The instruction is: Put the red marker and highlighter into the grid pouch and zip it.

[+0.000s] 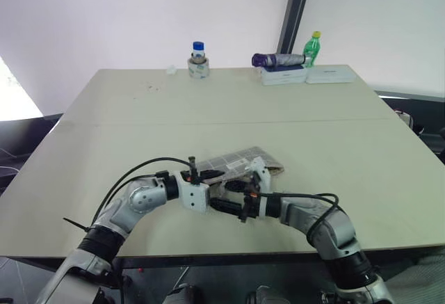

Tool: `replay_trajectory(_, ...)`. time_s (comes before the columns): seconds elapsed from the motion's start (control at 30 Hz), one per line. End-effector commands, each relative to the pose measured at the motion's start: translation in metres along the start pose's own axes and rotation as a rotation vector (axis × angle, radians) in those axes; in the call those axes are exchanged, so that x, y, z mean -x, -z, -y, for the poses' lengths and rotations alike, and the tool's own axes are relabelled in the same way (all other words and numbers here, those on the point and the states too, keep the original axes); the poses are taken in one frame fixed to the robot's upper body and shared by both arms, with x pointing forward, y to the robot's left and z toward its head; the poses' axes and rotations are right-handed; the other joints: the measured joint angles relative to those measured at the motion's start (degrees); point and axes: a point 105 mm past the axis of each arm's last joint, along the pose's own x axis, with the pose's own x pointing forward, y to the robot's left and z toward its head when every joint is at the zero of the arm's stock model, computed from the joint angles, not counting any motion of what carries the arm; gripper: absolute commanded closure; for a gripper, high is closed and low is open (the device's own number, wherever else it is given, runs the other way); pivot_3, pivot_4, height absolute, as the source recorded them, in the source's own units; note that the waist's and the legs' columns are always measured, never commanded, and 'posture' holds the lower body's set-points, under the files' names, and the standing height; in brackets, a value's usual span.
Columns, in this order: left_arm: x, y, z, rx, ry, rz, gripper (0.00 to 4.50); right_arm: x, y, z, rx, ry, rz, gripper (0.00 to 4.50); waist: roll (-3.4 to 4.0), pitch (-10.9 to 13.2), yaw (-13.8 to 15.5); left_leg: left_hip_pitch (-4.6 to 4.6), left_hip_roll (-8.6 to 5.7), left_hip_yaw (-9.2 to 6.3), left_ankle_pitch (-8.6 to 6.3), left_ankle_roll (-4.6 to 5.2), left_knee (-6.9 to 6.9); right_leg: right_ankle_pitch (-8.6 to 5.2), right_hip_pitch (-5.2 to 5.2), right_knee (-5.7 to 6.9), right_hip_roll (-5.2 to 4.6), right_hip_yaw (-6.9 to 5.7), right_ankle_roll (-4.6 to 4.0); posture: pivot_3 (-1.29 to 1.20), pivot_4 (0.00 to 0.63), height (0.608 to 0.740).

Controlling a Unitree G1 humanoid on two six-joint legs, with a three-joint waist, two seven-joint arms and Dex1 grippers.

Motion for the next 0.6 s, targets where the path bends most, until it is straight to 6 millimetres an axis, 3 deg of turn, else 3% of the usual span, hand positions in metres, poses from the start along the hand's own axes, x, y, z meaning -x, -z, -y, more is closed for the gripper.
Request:
replay_trajectory(0.03,-0.002,-0.01,-0.011,-0.021,-0.044,0.036,4.5,-0.007,-0.015,-0.003,0.035,-0.022,0.054,0.59,0.0,0.0,0.05,-0.01,0.0,0.0,0.0,0.0,0.0,0.0,0.0,0.0,0.0,0.0,0.0,0.0,0.15,0.74)
replay_trajectory(0.17,0.0,-0.009,-0.013,-0.007,-0.063,0.025,4.5,-0.003,-0.014,-0.003,0.028,-0.025,0.053,2.48,0.0,0.0,0.04,0.0,0.0,-0.01,0.0,0.0,0.0,0.0,0.0,0.0,-0.01,0.0,0.0,0.0,0.15,0.74)
replay_trajectory(0.27,0.003,-0.008,-0.011,-0.002,-0.063,0.016,4.5,0.011,-0.009,0.004,0.043,-0.006,0.02,4.11,0.0,0.0,0.04,0.0,0.0,-0.01,0.0,0.0,0.0,0.0,0.0,0.0,-0.01,0.0,0.0,0.0,0.15,0.74)
replay_trajectory(0.3,0.004,-0.007,-0.011,0.001,-0.064,0.013,4.5,0.016,-0.009,0.009,0.05,0.009,0.01,4.44,0.0,0.0,0.05,0.0,0.01,-0.01,0.0,0.0,0.0,0.0,0.0,0.0,-0.01,0.0,0.0,0.0,0.15,0.74)
replay_trajectory(0.5,0.011,-0.002,-0.008,0.016,-0.07,-0.01,4.5,0.082,-0.01,0.055,0.094,0.199,-0.062,4.44,-0.01,0.0,0.22,0.0,-0.01,-0.02,-0.01,0.02,0.0,0.0,0.01,-0.01,-0.05,0.0,0.0,0.0,0.15,0.74)
replay_trajectory(0.6,0.016,0.001,-0.007,0.025,-0.07,-0.022,4.5,0.112,-0.015,0.068,0.124,0.255,-0.091,4.44,-0.01,0.0,0.07,0.0,-0.02,0.01,-0.03,0.04,0.0,0.0,0.01,-0.02,-0.08,0.01,0.0,0.0,0.15,0.74)
